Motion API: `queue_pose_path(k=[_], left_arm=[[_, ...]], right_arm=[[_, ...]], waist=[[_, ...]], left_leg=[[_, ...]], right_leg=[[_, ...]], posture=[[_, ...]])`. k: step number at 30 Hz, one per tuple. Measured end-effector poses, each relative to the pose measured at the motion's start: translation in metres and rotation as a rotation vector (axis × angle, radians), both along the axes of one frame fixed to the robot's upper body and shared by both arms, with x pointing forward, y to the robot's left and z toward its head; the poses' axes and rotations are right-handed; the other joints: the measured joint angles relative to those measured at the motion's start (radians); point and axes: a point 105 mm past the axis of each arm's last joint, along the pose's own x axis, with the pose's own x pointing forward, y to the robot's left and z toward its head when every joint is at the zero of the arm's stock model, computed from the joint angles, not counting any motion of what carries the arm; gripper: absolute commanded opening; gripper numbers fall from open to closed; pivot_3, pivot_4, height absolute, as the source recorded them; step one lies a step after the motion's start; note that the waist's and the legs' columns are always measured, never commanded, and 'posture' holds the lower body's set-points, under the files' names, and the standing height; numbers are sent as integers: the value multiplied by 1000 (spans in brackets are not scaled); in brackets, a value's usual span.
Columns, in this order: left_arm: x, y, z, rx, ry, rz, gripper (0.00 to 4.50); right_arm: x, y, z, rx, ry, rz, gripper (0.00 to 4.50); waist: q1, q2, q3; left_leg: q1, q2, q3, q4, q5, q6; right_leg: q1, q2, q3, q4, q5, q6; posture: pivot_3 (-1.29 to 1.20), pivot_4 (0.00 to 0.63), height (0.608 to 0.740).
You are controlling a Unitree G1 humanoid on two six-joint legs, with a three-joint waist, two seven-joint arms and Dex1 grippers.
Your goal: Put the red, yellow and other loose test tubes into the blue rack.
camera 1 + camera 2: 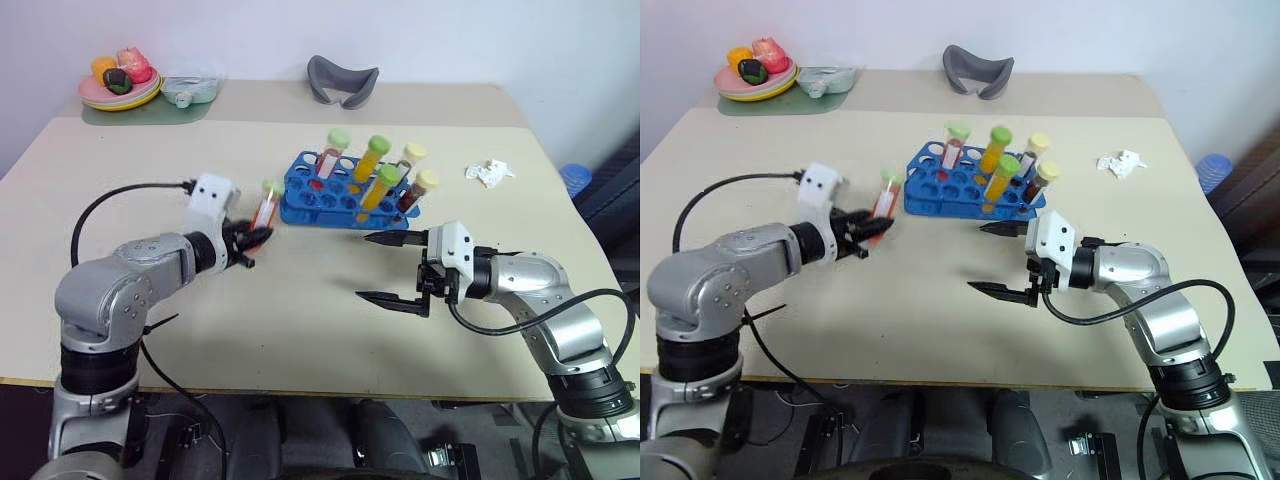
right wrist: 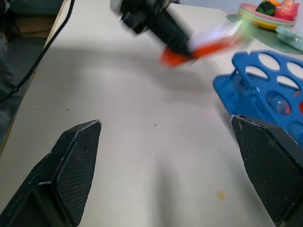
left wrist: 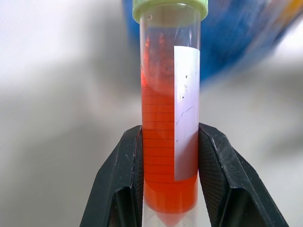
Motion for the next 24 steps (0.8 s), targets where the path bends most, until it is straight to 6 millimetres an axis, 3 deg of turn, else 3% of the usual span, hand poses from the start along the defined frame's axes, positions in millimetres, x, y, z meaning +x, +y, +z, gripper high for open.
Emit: queue_pose_path(k=[11,17,21,24], left_arm=[[-5,4,-7,-33,-12,-32,1312],[8,-7,15,-182,-169,-55,1312],[16,-9,34,-293,-361,-54,1312],[25,-10,28,-338,-435,-35,1312]], right_arm=[[-1,4,4,9,-8,-17,4500],[1,4,5,19,2,-44,4500],[4,4,7,40,-4,-73,4500],[7,6,9,69,-12,-101,4500]], waist=[[0,0,0],[1,0,0],[-1,0,0],[0,1,0]], left_leg=[[0,0,0,0,0,0],[0,0,0,0,0,0],[0,0,0,0,0,0],[0,0,0,0,0,0]], right_leg=[[0,0,0,0,0,0],[0,0,0,0,0,0],[1,0,0,0,0,0],[1,1,0,0,0,0]], posture=[[0,150,740],[0,150,740],[0,150,740],[0,150,740]])
